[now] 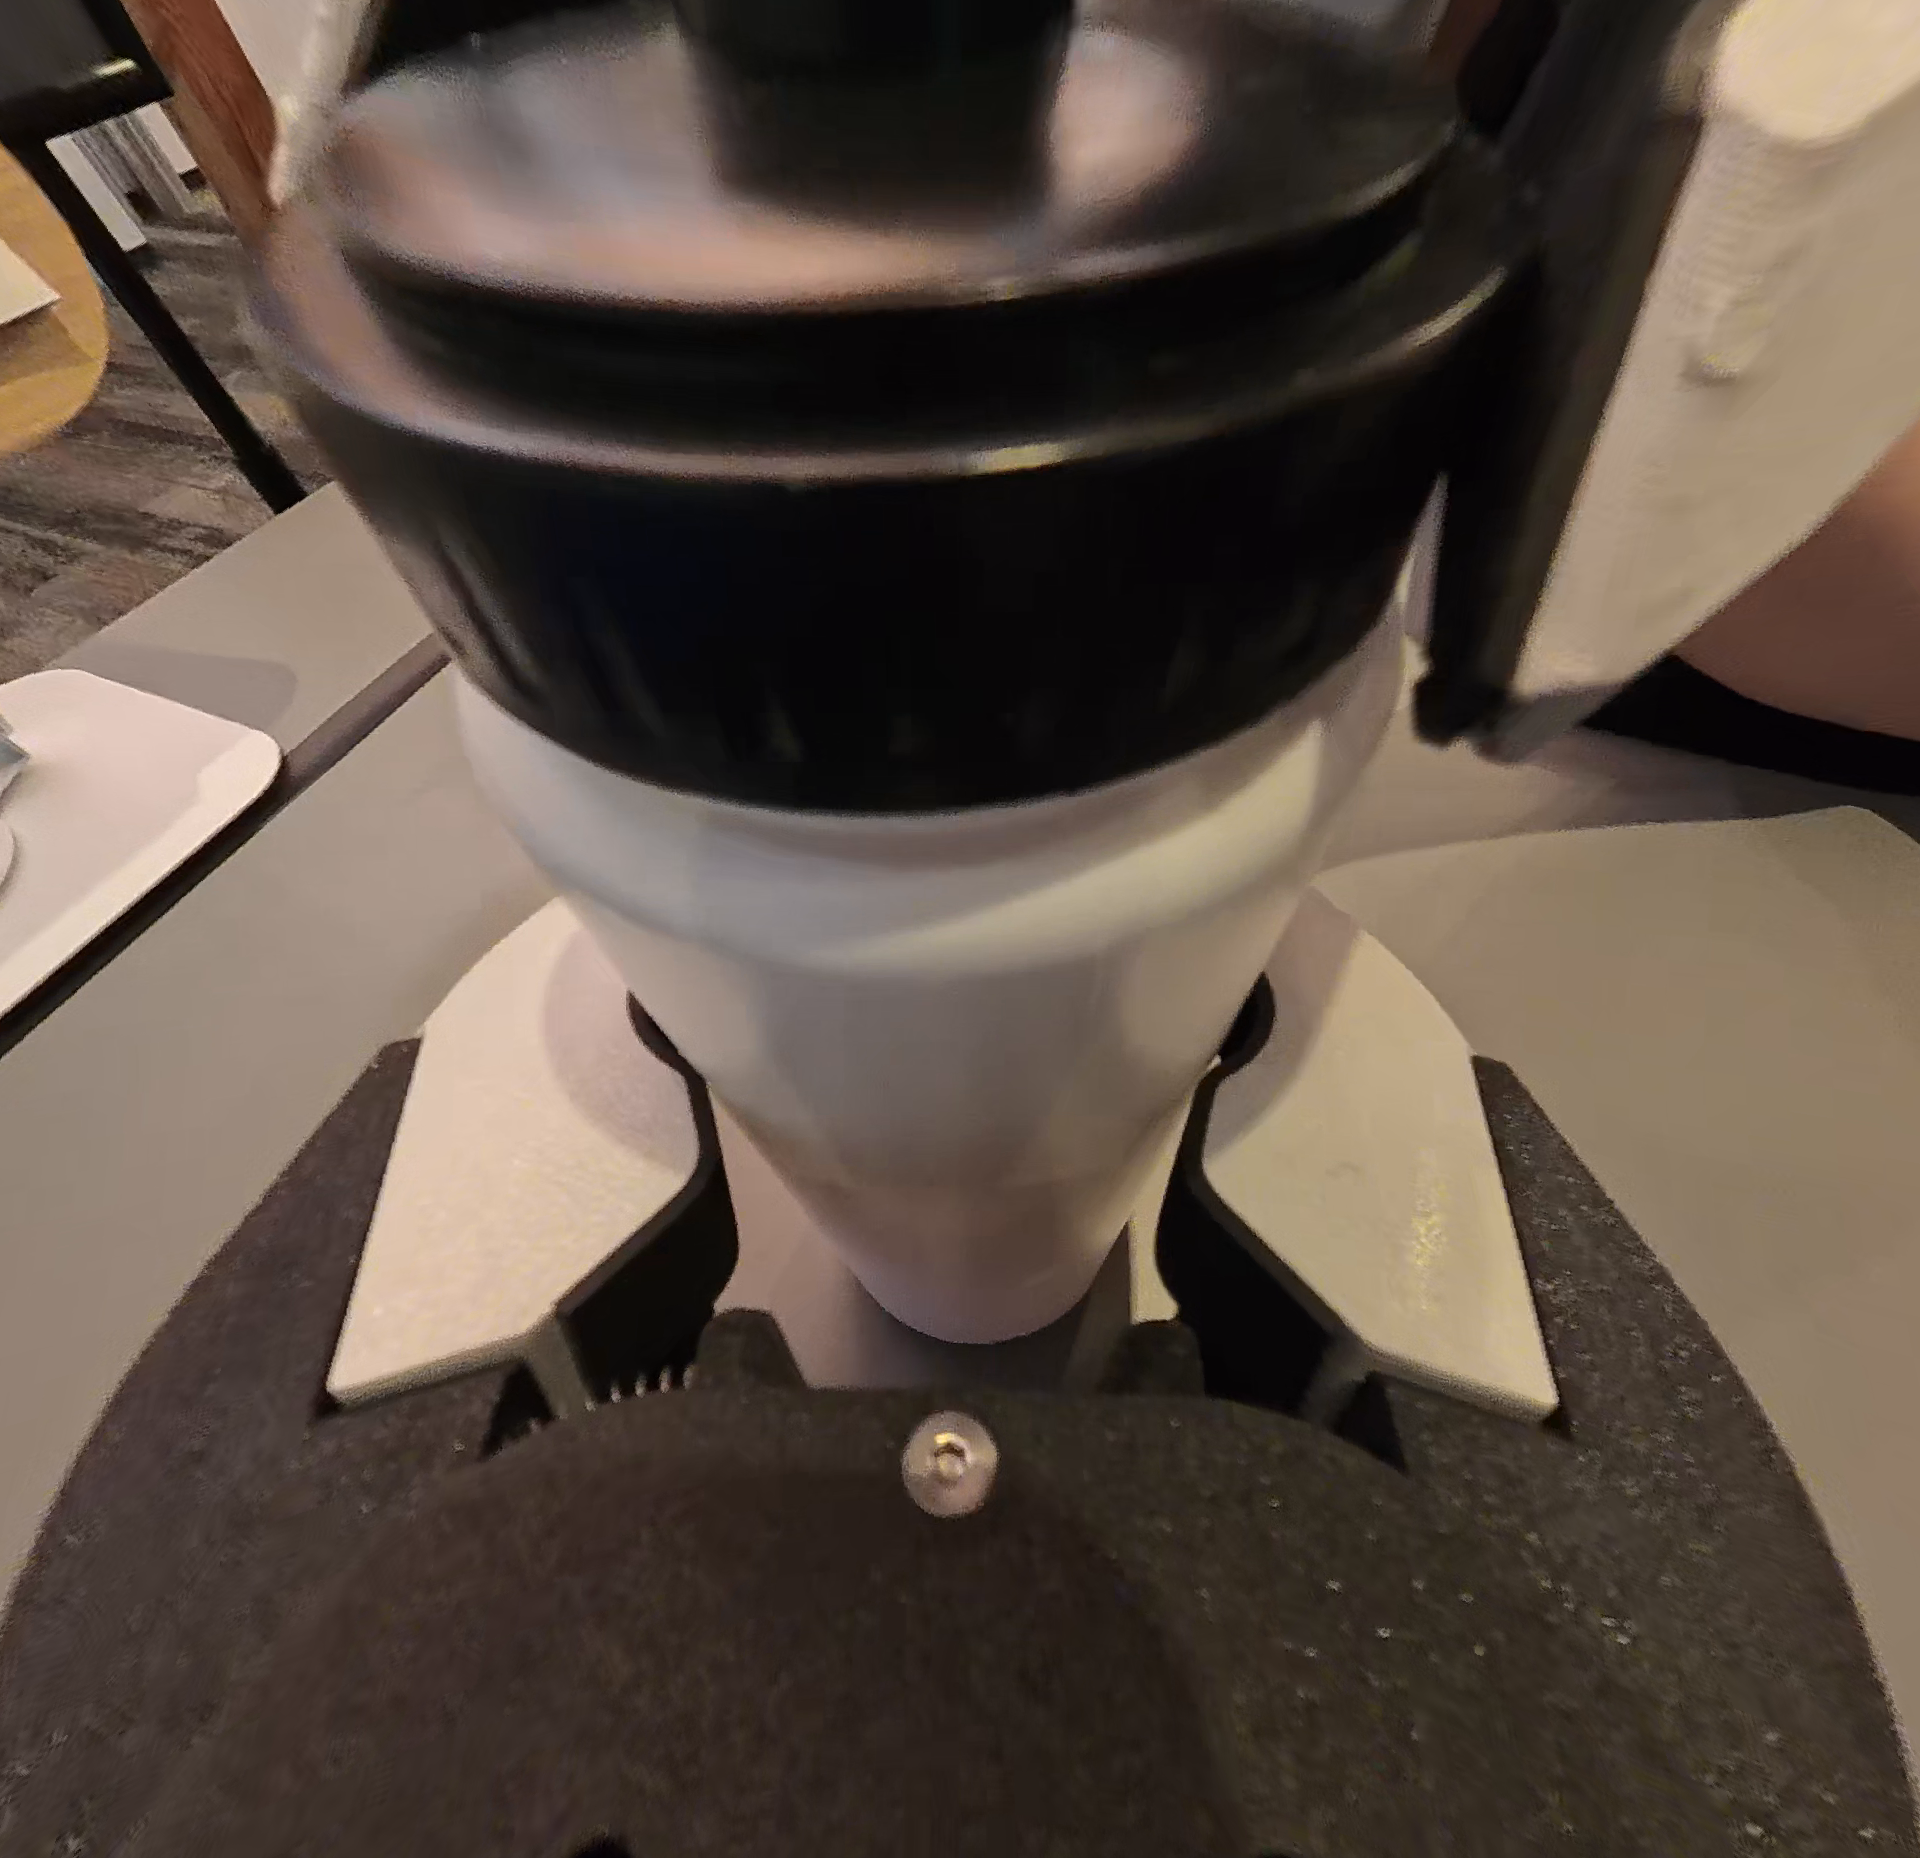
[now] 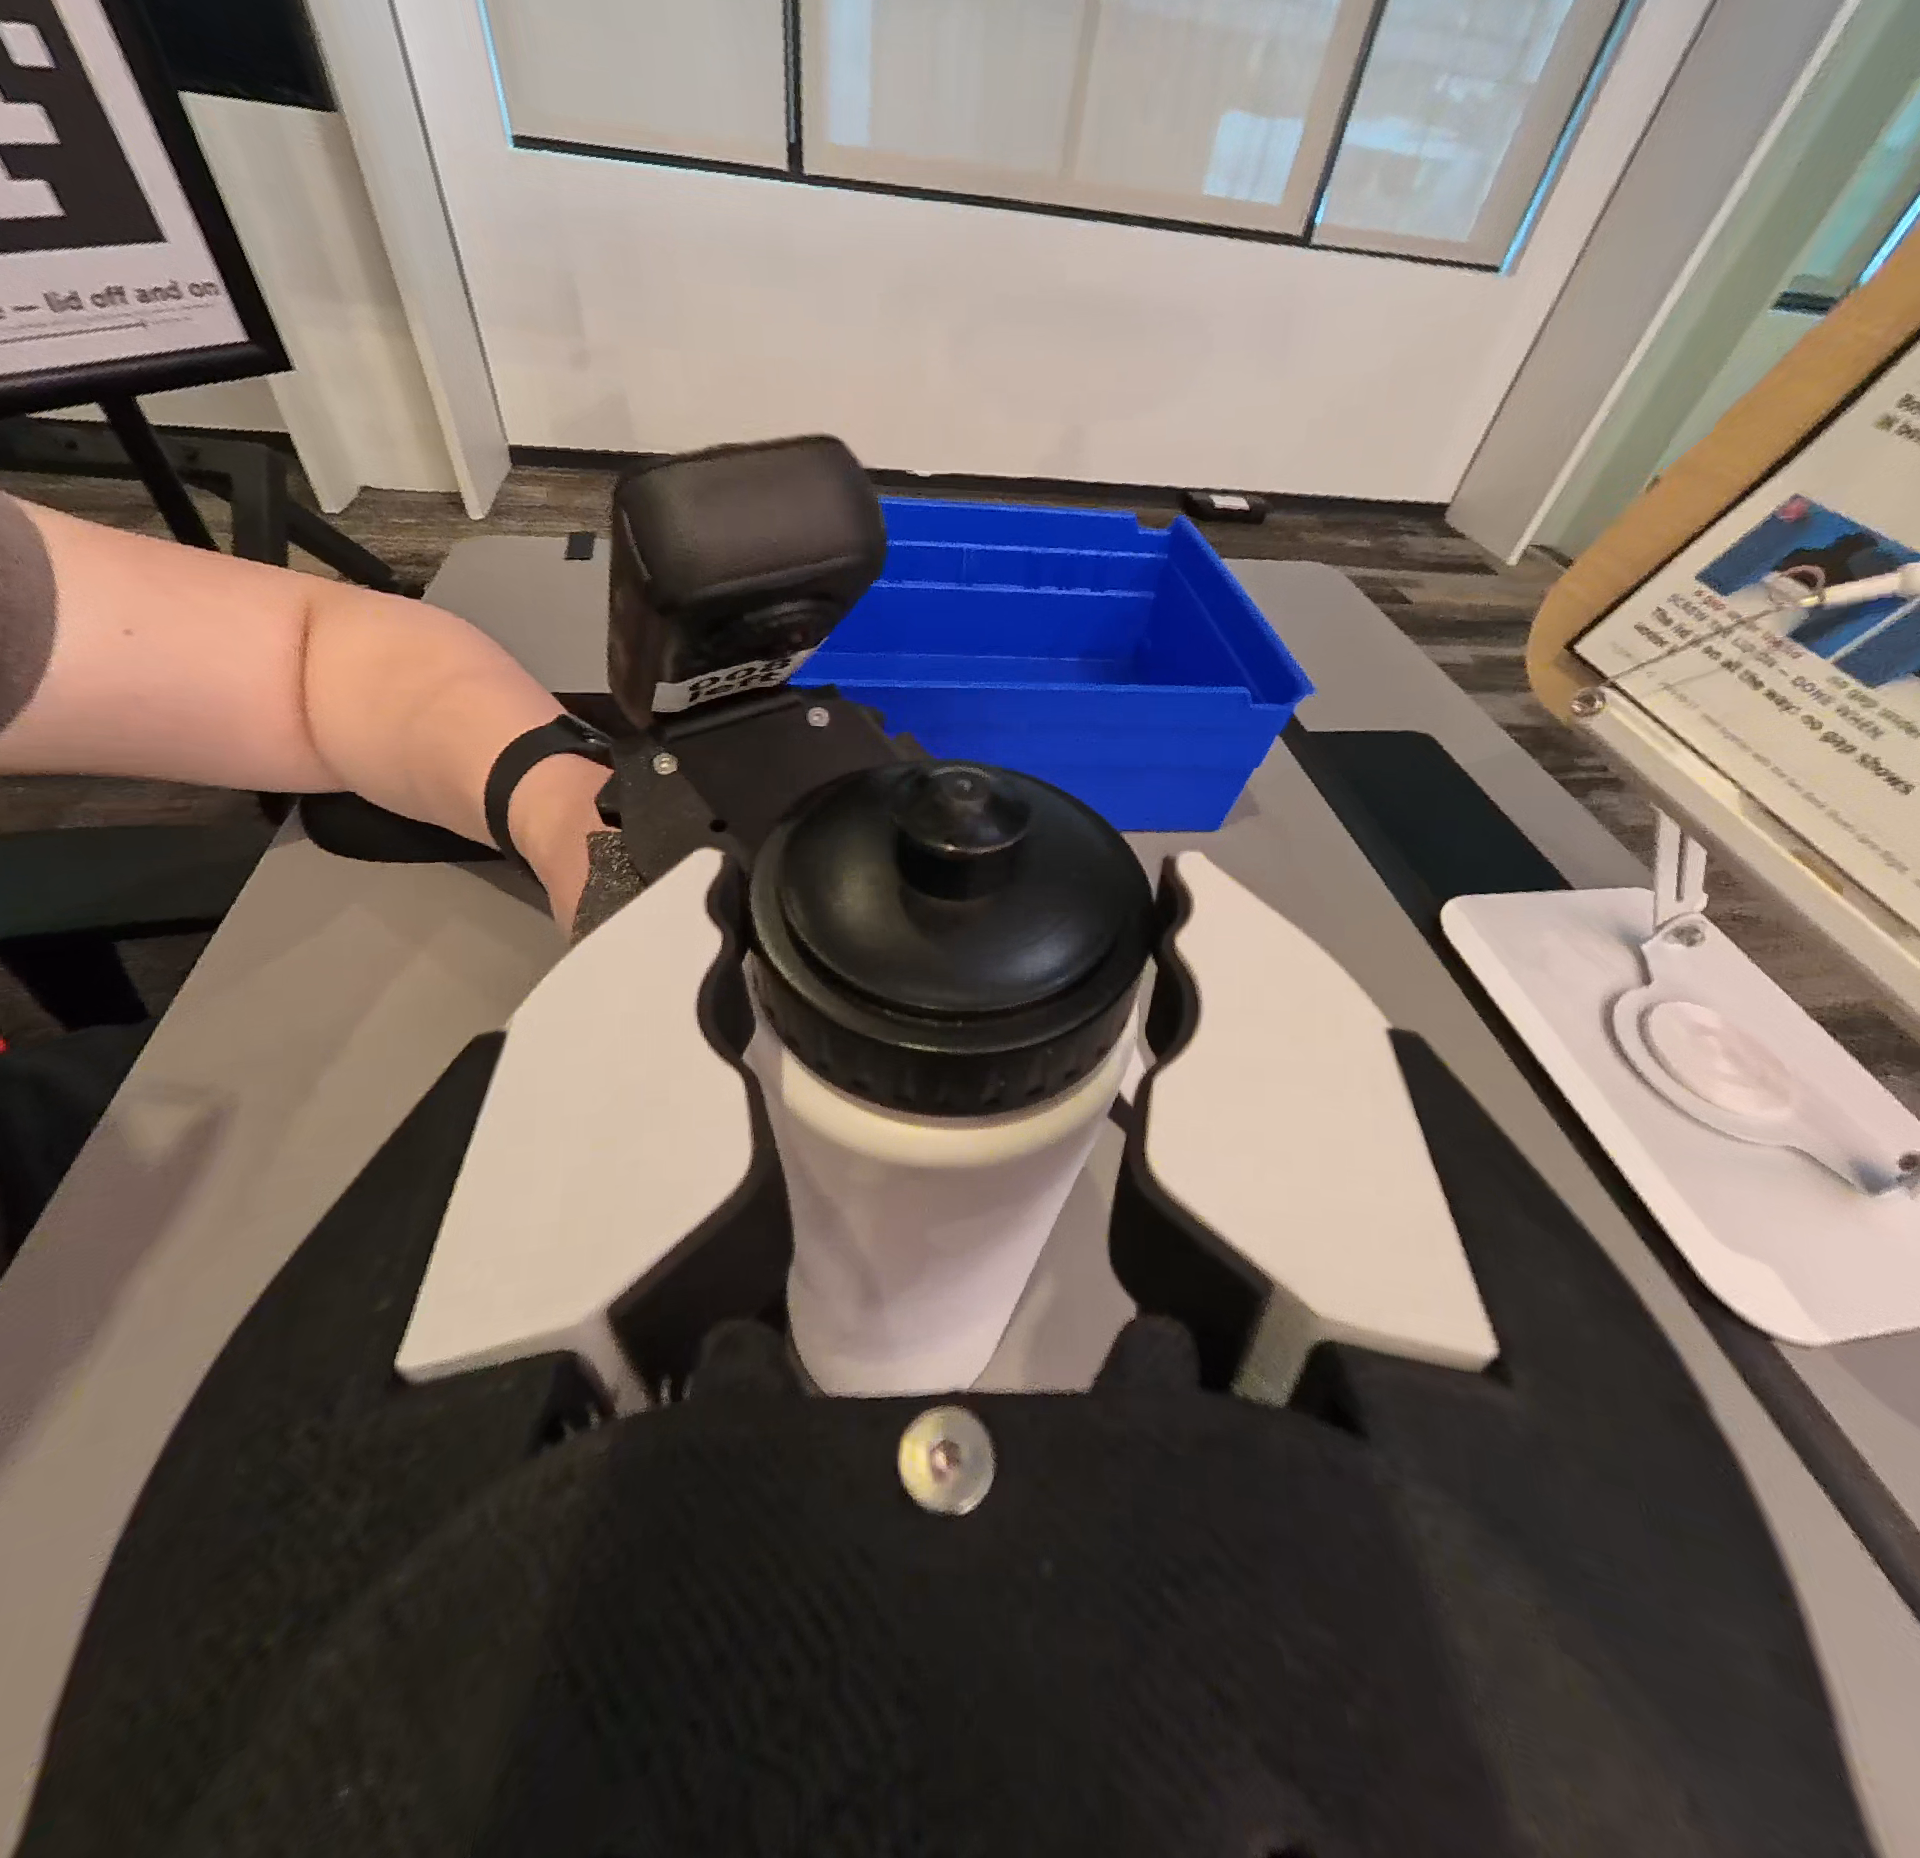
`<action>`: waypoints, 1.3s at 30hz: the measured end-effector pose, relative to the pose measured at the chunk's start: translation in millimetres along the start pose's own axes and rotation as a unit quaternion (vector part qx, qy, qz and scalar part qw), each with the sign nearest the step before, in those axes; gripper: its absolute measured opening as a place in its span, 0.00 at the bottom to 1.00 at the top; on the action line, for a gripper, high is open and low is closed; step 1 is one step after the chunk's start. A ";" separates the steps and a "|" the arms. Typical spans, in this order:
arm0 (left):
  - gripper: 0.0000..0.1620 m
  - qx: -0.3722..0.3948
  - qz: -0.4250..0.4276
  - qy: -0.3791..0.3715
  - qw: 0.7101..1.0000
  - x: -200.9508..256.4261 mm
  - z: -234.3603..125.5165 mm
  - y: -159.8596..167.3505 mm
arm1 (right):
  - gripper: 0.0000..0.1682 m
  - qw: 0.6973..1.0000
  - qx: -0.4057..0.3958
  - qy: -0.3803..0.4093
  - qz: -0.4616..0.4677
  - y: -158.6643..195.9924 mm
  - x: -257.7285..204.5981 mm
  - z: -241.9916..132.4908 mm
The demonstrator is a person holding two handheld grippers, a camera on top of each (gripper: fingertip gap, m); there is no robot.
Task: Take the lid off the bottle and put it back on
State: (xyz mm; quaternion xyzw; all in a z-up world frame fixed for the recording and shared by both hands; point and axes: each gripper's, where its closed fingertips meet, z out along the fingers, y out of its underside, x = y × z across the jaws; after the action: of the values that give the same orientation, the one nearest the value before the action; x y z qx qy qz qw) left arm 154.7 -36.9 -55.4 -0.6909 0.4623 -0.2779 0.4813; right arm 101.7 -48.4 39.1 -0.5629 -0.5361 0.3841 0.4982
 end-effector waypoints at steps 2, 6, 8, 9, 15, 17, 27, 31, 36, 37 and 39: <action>0.63 -0.005 -0.010 -0.013 1.000 -3.6 -0.7 0.9 | 0.45 1.000 -0.001 0.020 0.011 -0.1 3.4 2.5; 0.63 -0.018 -0.019 -0.065 0.998 -18.8 -4.7 4.1 | 0.45 0.995 0.009 0.097 0.025 -1.5 12.5 9.8; 0.63 -0.020 -0.030 -0.082 0.996 -24.4 -6.3 5.2 | 0.46 0.988 0.022 0.148 0.049 -1.9 17.7 12.6; 0.63 -0.020 -0.037 -0.086 0.995 -25.5 -6.5 5.5 | 0.46 0.983 0.027 0.171 0.057 -2.2 19.2 13.0; 0.63 -0.022 -0.030 -0.057 0.998 -21.2 -5.7 5.4 | 0.46 0.994 0.018 0.102 0.040 -3.9 13.5 10.9; 0.63 -0.023 -0.018 -0.038 0.999 -15.3 -4.1 4.5 | 0.47 0.998 0.030 0.038 0.045 -7.9 8.1 3.6; 0.63 -0.025 0.006 -0.003 1.000 -0.1 -0.8 2.7 | 0.49 0.999 -0.012 -0.031 0.021 2.8 -6.7 0.8; 0.63 -0.027 -0.007 -0.011 1.000 -3.2 -1.4 3.6 | 0.46 1.000 -0.010 0.013 0.023 3.1 1.8 5.8; 0.63 -0.039 -0.035 -0.069 0.996 -17.9 -5.0 6.8 | 0.46 0.992 0.000 0.114 0.059 2.7 14.5 13.6; 0.63 -0.039 -0.044 -0.079 0.995 -20.6 -5.9 7.2 | 0.47 0.987 0.007 0.147 0.066 2.2 17.0 14.8; 0.63 -0.042 -0.048 -0.091 0.994 -22.7 -6.8 7.9 | 0.47 0.978 0.017 0.196 0.072 1.7 19.3 14.5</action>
State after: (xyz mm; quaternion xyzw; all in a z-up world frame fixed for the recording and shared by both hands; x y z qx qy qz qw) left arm 136.7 -20.0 -58.7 -0.7543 0.3940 -0.2172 0.4782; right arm 90.5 -27.0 36.5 -0.6555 -0.3794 0.3103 0.5745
